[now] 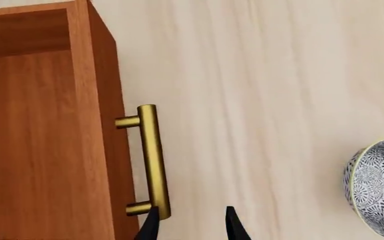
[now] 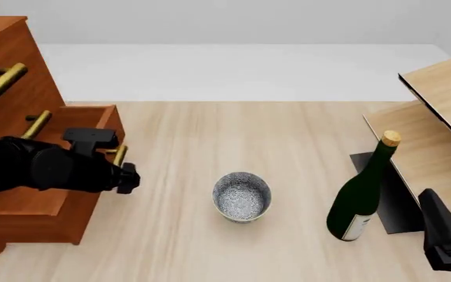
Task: Close the bottom drawer of the cabinet and open the top drawer.
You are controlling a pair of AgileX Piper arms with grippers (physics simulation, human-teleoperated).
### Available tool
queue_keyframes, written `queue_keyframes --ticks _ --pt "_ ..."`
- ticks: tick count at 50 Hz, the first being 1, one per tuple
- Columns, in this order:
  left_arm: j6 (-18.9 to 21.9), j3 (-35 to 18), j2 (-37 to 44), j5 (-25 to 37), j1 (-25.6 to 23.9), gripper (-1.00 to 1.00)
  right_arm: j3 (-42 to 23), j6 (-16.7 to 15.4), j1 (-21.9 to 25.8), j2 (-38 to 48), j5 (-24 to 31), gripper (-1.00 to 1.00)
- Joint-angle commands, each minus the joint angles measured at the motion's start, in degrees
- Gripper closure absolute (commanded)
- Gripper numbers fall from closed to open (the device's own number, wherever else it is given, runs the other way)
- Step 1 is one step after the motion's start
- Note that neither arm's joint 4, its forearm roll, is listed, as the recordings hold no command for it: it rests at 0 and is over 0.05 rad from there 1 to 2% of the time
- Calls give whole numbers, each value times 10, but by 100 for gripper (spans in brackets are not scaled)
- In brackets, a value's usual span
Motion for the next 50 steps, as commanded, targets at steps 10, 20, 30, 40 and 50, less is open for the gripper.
queue_keyframes --ticks 10,20,30,40,50 --pt "66 43 7 -24 79 -100 0 3 1 1 -1 -100" --pt "83 64 -4 -31 107 -100 0 5 2 0 1 -100" --pt "103 85 2 -53 142 -100 0 7 4 -9 10 -100" --pt "153 108 -13 -67 191 -100 0 10 3 -9 9 -100" --pt "184 129 -11 -84 223 -100 0 11 3 -7 8 -100"
